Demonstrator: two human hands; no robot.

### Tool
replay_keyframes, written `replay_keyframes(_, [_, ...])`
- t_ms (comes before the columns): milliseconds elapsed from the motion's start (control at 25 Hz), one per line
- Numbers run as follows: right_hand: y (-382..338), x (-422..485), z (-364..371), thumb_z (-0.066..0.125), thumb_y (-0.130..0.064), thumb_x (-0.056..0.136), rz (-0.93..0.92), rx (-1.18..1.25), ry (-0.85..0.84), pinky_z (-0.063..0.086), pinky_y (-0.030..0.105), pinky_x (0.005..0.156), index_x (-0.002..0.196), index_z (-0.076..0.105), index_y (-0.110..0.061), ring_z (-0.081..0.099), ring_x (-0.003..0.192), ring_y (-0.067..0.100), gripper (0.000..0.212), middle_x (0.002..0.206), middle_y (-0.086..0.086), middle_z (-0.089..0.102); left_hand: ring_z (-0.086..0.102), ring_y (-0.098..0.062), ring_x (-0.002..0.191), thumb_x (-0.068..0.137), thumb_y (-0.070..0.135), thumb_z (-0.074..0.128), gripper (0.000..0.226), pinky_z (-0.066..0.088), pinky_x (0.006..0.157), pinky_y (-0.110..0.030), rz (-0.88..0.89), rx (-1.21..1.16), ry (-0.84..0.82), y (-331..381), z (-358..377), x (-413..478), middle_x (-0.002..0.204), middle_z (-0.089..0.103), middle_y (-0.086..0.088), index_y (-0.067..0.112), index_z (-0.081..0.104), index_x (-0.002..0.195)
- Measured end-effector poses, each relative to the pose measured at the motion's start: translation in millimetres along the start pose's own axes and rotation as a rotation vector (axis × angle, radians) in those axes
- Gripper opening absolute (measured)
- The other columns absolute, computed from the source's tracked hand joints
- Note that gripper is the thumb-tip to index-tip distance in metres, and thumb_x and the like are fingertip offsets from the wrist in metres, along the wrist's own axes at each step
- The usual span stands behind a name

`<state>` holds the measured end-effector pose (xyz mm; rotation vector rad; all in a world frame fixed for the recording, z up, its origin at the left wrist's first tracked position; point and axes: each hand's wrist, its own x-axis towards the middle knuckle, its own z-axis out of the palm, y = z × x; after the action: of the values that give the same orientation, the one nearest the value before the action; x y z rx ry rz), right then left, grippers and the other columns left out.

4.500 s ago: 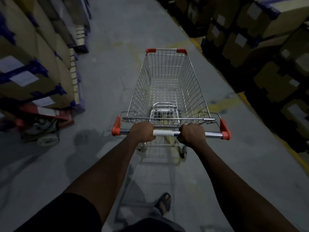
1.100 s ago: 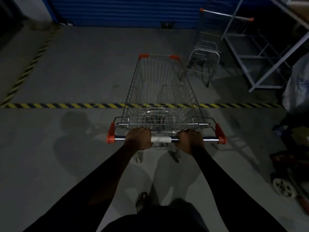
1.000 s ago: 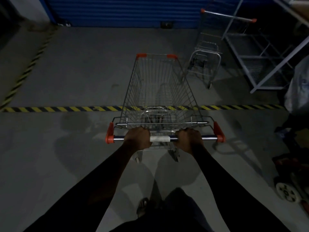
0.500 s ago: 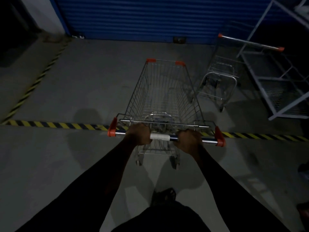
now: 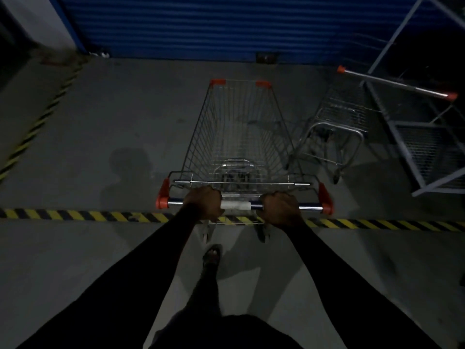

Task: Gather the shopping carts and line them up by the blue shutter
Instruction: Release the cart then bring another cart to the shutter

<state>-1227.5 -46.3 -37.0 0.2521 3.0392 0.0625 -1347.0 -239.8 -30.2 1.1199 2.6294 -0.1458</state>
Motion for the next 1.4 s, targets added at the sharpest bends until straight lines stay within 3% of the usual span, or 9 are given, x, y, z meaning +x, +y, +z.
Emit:
replay_keyframes(80, [14, 47, -4, 0.06, -0.049, 0.077, 0.021, 0.009, -0.02, 0.05, 0.033, 0.072, 0.091, 0.068, -0.019, 0.067, 0.085, 0.029, 0.034, 0.089, 0.007, 0.071, 0.065, -0.028, 0.094, 0.076, 0.047, 0.06, 0.036, 0.051, 0.077, -0.037, 0.008, -0.016, 0.021, -15, -13, 44, 0.102, 0.068, -0.007, 0.019, 0.067, 0.097])
replay_keyframes(240, [36, 132, -5, 0.058, -0.055, 0.078, 0.081, 0.014, -0.063, 0.048, 0.034, 0.076, 0.102, 0.066, -0.023, 0.064, 0.093, 0.03, 0.041, 0.098, 0.008, 0.069, 0.064, -0.028, 0.096, 0.076, 0.05, 0.06, 0.04, 0.049, 0.078, -0.036, 0.055, -0.009, 0.051, -49, -33, 124, 0.104, 0.067, -0.008, 0.018, 0.065, 0.101])
replay_keyframes(480, [69, 224, 0, 0.058, -0.052, 0.08, 0.109, -0.01, -0.025, 0.049, 0.037, 0.072, 0.093, 0.065, -0.018, 0.065, 0.086, 0.034, 0.037, 0.091, 0.01, 0.068, 0.065, -0.029, 0.093, 0.078, 0.05, 0.058, 0.04, 0.05, 0.077, -0.036, 0.112, 0.02, 0.079, -83, -56, 227, 0.101, 0.068, -0.008, 0.015, 0.065, 0.096])
replay_keyframes(640, [99, 295, -4, 0.051, -0.053, 0.082, 0.131, -0.025, -0.049, 0.048, 0.033, 0.074, 0.099, 0.064, -0.021, 0.064, 0.092, 0.03, 0.038, 0.097, 0.006, 0.068, 0.065, -0.029, 0.093, 0.078, 0.049, 0.059, 0.038, 0.05, 0.077, -0.035, 0.104, 0.022, 0.052, -99, -84, 300, 0.102, 0.068, -0.008, 0.016, 0.066, 0.096])
replay_keyframes(880, [148, 396, -17, 0.055, -0.046, 0.082, 0.175, 0.034, -0.079, 0.048, 0.036, 0.079, 0.1, 0.064, -0.02, 0.064, 0.093, 0.031, 0.033, 0.099, 0.006, 0.067, 0.061, -0.026, 0.101, 0.084, 0.044, 0.055, 0.036, 0.045, 0.078, -0.032, -0.01, 0.039, -0.047, -113, -121, 408, 0.109, 0.064, -0.005, 0.016, 0.063, 0.104])
replay_keyframes(960, [162, 425, -23, 0.053, -0.043, 0.08, 0.173, 0.042, -0.022, 0.051, 0.035, 0.068, 0.088, 0.066, -0.018, 0.065, 0.079, 0.03, 0.029, 0.084, 0.008, 0.067, 0.06, -0.026, 0.102, 0.085, 0.042, 0.054, 0.035, 0.045, 0.08, -0.032, -0.073, 0.029, -0.086, -112, -130, 437, 0.109, 0.064, -0.005, 0.016, 0.063, 0.106])
replay_keyframes(1080, [181, 450, -6, 0.052, -0.043, 0.069, 0.101, 0.013, 0.116, 0.046, 0.03, 0.048, 0.062, 0.06, -0.016, 0.057, 0.051, 0.028, 0.029, 0.055, 0.005, 0.056, 0.062, -0.027, 0.103, 0.077, 0.046, 0.06, 0.036, 0.046, 0.086, -0.035, -0.072, 0.013, 0.054, -119, -127, 464, 0.107, 0.067, -0.004, 0.02, 0.064, 0.103])
replay_keyframes(1400, [198, 477, 5, 0.052, -0.045, 0.071, 0.084, -0.021, 0.187, 0.044, 0.03, 0.049, 0.063, 0.06, -0.016, 0.058, 0.053, 0.028, 0.03, 0.056, 0.005, 0.056, 0.065, -0.025, 0.094, 0.075, 0.052, 0.057, 0.038, 0.047, 0.083, -0.035, -0.056, 0.005, 0.138, -128, -123, 487, 0.097, 0.071, -0.003, 0.023, 0.064, 0.098])
